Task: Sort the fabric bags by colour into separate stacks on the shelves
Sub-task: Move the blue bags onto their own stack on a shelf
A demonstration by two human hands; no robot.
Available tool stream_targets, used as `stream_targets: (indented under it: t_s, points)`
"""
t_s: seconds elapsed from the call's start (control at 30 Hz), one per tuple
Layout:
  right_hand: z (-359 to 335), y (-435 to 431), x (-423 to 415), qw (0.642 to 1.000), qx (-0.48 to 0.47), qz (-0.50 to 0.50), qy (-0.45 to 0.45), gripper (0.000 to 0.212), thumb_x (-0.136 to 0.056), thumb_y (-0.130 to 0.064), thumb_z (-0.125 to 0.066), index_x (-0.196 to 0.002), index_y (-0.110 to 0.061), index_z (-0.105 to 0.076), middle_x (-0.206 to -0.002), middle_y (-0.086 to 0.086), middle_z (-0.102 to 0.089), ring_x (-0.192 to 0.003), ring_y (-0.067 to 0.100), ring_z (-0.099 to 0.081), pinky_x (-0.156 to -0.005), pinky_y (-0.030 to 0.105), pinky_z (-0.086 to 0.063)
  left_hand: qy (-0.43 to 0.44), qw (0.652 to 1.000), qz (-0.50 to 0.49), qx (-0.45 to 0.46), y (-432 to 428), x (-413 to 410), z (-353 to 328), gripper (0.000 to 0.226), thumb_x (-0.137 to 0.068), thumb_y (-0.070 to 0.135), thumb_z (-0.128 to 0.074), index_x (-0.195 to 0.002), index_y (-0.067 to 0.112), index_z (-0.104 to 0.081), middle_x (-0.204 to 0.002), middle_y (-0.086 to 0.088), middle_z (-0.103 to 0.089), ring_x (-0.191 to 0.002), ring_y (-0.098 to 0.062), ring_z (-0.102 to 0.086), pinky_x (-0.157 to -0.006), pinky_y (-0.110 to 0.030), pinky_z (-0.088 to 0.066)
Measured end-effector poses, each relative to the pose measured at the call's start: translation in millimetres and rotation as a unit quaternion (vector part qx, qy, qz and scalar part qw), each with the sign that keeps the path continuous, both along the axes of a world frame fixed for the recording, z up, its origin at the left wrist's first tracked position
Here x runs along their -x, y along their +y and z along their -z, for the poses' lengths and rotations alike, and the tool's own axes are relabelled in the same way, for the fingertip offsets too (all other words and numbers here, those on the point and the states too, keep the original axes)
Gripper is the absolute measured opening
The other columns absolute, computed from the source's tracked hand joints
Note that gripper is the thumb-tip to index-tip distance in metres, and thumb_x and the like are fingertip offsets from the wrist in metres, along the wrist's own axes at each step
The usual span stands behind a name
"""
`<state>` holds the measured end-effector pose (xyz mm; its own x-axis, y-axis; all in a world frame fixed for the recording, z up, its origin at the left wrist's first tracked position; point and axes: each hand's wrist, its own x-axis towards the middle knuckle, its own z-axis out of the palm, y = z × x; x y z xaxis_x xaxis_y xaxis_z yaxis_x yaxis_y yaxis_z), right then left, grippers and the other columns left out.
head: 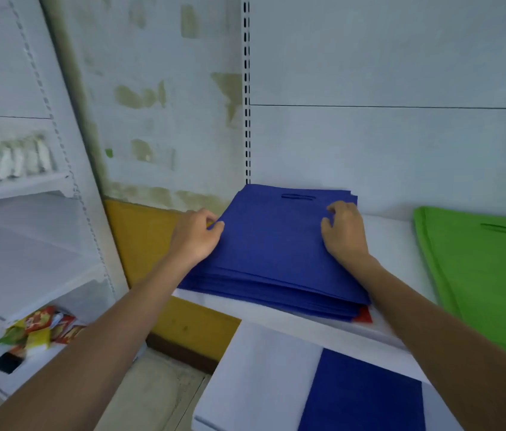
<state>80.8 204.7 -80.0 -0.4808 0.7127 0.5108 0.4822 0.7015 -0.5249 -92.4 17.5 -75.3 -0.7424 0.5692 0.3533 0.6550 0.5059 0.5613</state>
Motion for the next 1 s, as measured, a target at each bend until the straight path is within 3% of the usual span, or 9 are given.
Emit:
stream_targets:
  t_s: [0.1,0.2,0.3,0.4,0.5,0.67,0.87,1.0]
  points:
    - [-1,-2,3,0.99,-0.028,0.081,-0.11,0.029,-0.094,-0.016,-0.046,-0.118,0.001,-0.046,-0.123,0.02,-0.044,-0.112,0.033,-0.043,-0.089,0.036,-0.039,-0.045,0.997,0.032,0.055,10,20,3,0.032,-0.091,0.042,-0.051,-0.097,0.015,-0.065,-0.096,0.001,-0.066,-0.087,-0.018,-0.061,-0.071,-0.029,-0.047]
    - [-5,-9,6,0.972,0.0,0.168,-0.165,0.031,-0.094,-0.024,-0.043,-0.113,0.0,-0.042,-0.122,0.02,-0.042,-0.11,0.033,-0.043,-0.087,0.037,-0.039,-0.05,0.993,0.047,0.093,15,30,-3,0.036,-0.089,0.046,-0.052,-0.08,0.014,-0.067,-0.079,-0.003,-0.068,-0.075,-0.022,-0.063,-0.061,-0.029,-0.044]
    - [-3,-14,6,0.959,0.031,0.233,-0.156,0.035,-0.093,-0.027,-0.041,-0.115,0.002,-0.041,-0.122,0.019,-0.042,-0.112,0.033,-0.041,-0.087,0.039,-0.039,-0.043,0.997,0.056,0.01,18,33,4,0.038,-0.087,0.038,-0.059,-0.079,0.003,-0.066,-0.074,-0.008,-0.066,-0.072,-0.026,-0.062,-0.061,-0.031,-0.044]
    - [-2,-15,4,0.949,0.061,0.281,-0.131,0.044,-0.094,-0.027,-0.041,-0.123,0.005,-0.038,-0.127,0.02,-0.04,-0.117,0.034,-0.04,-0.09,0.041,-0.039,-0.083,0.99,0.063,-0.094,16,32,13,0.02,-0.087,0.029,-0.061,-0.093,0.01,-0.063,-0.083,0.002,-0.06,-0.079,-0.015,-0.056,-0.068,-0.026,-0.041]
    - [-2,-18,0,0.935,0.102,0.323,-0.102,0.043,-0.095,-0.024,-0.039,-0.126,0.005,-0.039,-0.131,0.02,-0.041,-0.121,0.034,-0.041,-0.094,0.041,-0.039,-0.089,0.985,0.078,-0.127,15,35,17,0.024,-0.086,0.026,-0.063,-0.103,0.008,-0.063,-0.094,-0.004,-0.064,-0.081,-0.013,-0.056,-0.071,-0.024,-0.041]
    - [-4,-20,1,0.938,0.041,0.331,-0.099,0.028,-0.093,-0.011,-0.043,-0.114,0.006,-0.047,-0.12,0.022,-0.052,-0.112,0.037,-0.051,-0.083,0.038,-0.045,-0.078,0.983,0.095,-0.135,16,37,17,0.022,-0.089,0.024,-0.06,-0.104,0.008,-0.064,-0.09,-0.003,-0.064,-0.07,-0.008,-0.054,-0.062,-0.018,-0.038]
    - [-2,-19,0,0.946,0.015,0.313,-0.084,0.023,-0.096,-0.013,-0.044,-0.108,0.006,-0.048,-0.113,0.023,-0.056,-0.103,0.039,-0.055,-0.069,0.034,-0.035,-0.088,0.986,0.103,-0.098,15,39,17,0.031,-0.085,0.037,-0.063,-0.106,0.014,-0.065,-0.098,0.002,-0.061,-0.085,-0.011,-0.054,-0.07,-0.023,-0.039]
    - [-2,-16,-1,0.95,-0.016,0.299,-0.089,0.023,-0.098,-0.015,-0.042,-0.107,0.005,-0.05,-0.112,0.022,-0.055,-0.102,0.038,-0.053,-0.069,0.035,-0.033,-0.092,0.981,0.13,-0.114,16,41,16,0.017,-0.086,0.028,-0.064,-0.095,0.018,-0.072,-0.106,0.004,-0.069,-0.098,-0.012,-0.061,-0.071,-0.021,-0.04]
